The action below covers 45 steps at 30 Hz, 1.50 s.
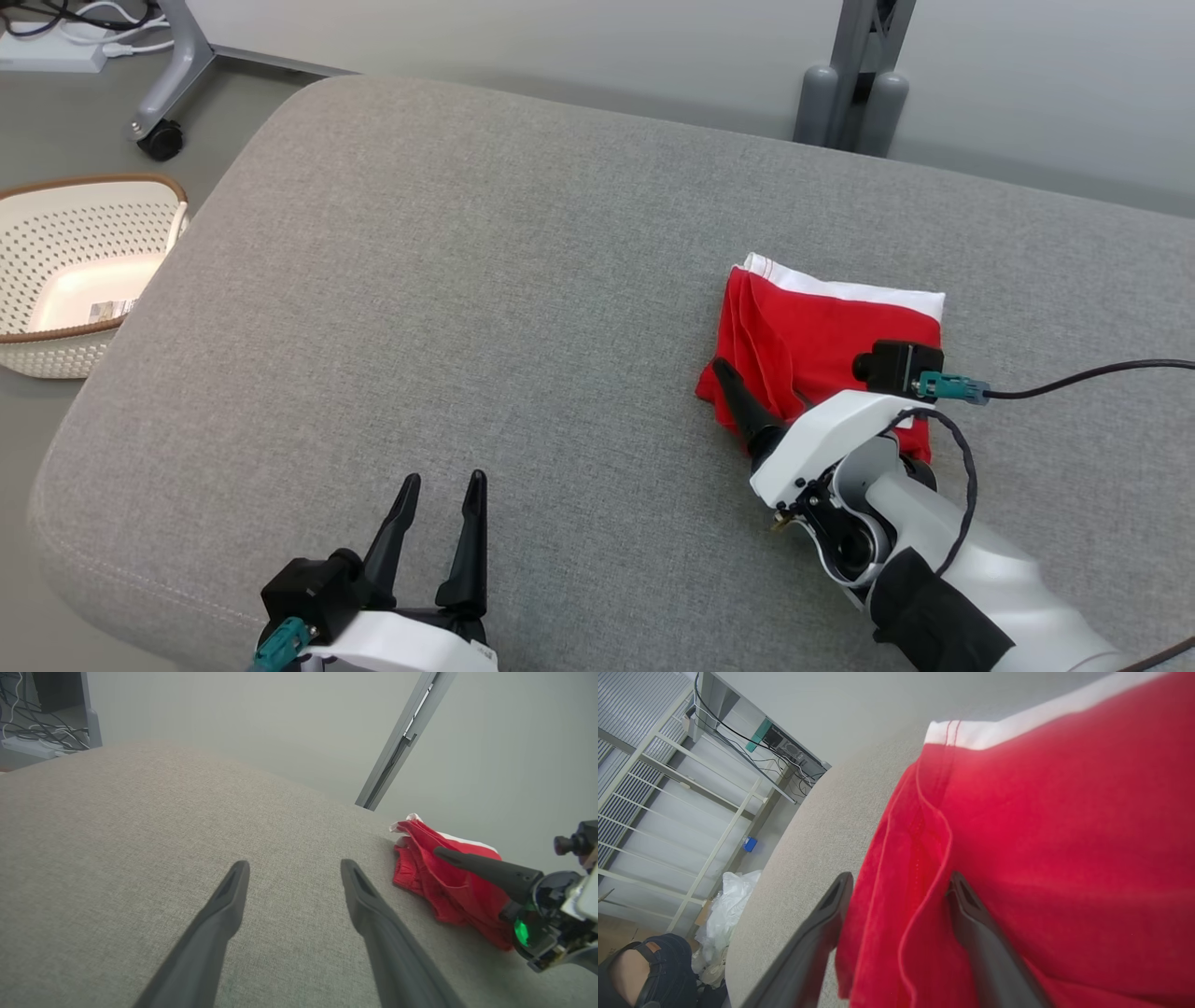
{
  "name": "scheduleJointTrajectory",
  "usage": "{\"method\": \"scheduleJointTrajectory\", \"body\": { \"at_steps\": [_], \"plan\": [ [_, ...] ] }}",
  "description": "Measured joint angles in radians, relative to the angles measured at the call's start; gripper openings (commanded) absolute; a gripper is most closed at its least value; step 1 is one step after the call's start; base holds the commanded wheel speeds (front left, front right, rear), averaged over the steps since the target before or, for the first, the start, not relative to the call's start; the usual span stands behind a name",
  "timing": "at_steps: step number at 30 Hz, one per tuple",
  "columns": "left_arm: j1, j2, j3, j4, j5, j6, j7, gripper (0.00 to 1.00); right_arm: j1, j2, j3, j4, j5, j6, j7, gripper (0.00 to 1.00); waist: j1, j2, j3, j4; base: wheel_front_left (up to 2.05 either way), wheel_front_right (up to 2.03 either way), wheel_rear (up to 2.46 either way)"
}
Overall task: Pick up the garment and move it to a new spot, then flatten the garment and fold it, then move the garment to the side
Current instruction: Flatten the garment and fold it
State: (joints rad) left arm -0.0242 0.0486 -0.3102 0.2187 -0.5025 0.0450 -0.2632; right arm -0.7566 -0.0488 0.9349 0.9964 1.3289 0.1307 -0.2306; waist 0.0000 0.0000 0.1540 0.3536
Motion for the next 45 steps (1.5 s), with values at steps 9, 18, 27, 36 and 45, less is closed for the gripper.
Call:
{"method": "scheduleJointTrajectory", "body": {
  "at_steps": [9,18,27,36,45],
  "plan": [
    [0.001,0.0,0.024,0.004,0.012,-0.006,0.0,1.0,-0.037,0.0,0.07,0.004,0.032,0.0,-0.021,1.0,0.0,0.0,-0.031,-0.036,0.0,0.0,0.0],
    [0.001,0.0,0.062,-0.027,0.041,-0.017,0.0,1.0,-0.1,0.003,0.068,0.019,0.039,0.0,-0.027,1.0,0.0,0.0,-0.078,-0.098,0.0,0.0,0.0],
    [-0.032,0.001,0.107,-0.118,0.058,-0.018,0.0,1.0,-0.214,-0.055,-0.256,0.041,-0.327,0.0,-0.031,1.0,-0.0001,0.0,-0.096,-0.194,0.0,0.0,0.0],
    [-0.064,0.0,0.143,-0.155,0.07,-0.016,0.0,1.0,0.093,-0.14,-0.692,-0.285,-0.79,0.0,-0.031,1.0,0.0,0.0,-0.092,-0.284,0.0,0.0,0.0],
    [-0.06,0.0,0.152,-0.156,0.071,-0.012,0.0,1.0,0.437,-0.053,-0.897,-0.611,-1.042,0.0,-0.031,1.0,0.0,0.0,-0.077,-0.333,0.0,0.0,0.0]
  ]
}}
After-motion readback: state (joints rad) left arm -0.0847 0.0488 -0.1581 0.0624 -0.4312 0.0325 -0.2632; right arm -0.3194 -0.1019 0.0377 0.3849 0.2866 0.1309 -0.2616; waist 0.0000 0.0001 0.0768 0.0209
